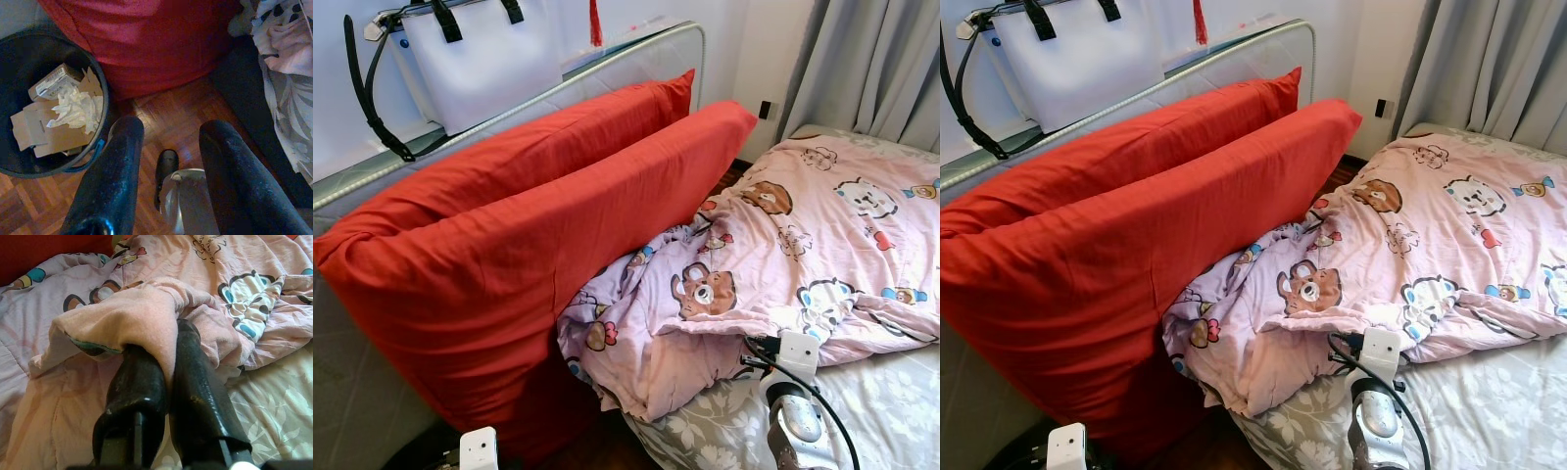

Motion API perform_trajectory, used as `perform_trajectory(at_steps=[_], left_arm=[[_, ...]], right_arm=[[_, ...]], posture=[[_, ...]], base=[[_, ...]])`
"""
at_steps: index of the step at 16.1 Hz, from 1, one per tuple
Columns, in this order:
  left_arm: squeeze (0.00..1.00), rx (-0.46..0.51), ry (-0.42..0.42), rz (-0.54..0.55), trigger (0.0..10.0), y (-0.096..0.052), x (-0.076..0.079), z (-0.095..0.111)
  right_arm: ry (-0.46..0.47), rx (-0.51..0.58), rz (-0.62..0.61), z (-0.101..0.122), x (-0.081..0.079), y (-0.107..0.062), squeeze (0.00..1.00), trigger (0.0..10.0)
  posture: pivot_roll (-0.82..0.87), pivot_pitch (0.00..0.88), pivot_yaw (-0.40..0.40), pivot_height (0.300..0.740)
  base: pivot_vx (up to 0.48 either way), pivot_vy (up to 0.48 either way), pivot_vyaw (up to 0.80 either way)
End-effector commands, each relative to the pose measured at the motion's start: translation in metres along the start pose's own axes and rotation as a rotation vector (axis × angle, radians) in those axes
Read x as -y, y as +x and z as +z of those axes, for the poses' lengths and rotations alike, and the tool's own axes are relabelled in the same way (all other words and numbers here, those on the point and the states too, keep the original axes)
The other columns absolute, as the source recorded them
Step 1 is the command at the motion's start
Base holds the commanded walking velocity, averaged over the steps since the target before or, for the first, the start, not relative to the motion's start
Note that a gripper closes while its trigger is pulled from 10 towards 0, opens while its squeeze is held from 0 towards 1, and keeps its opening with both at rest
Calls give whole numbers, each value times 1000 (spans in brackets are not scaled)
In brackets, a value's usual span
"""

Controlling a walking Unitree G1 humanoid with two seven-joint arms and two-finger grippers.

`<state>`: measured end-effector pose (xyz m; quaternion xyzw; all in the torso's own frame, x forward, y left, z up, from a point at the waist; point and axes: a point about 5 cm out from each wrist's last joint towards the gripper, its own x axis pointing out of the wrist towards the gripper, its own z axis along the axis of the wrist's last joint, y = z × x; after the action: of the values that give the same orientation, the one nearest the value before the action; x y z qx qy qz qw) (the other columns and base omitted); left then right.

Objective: Clean up the room

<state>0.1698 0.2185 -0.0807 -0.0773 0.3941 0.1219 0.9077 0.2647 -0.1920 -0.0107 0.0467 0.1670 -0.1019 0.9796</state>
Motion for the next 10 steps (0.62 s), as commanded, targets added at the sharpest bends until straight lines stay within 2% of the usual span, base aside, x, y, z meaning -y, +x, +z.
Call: perform_trajectory(at_steps=[1, 10], left_arm=[[0, -29, 15, 6, 10000, -2, -5, -6], [0, -29, 29, -3, 10000, -2, -3, -6]], right_arm=[[6, -4, 6, -1, -4, 0, 0, 10000], [8, -6, 4, -1, -4, 0, 0, 10000]], posture=[[-32, 14, 35, 740], [-29, 17, 32, 740]], base=[[0, 0, 0], [0, 0, 0]])
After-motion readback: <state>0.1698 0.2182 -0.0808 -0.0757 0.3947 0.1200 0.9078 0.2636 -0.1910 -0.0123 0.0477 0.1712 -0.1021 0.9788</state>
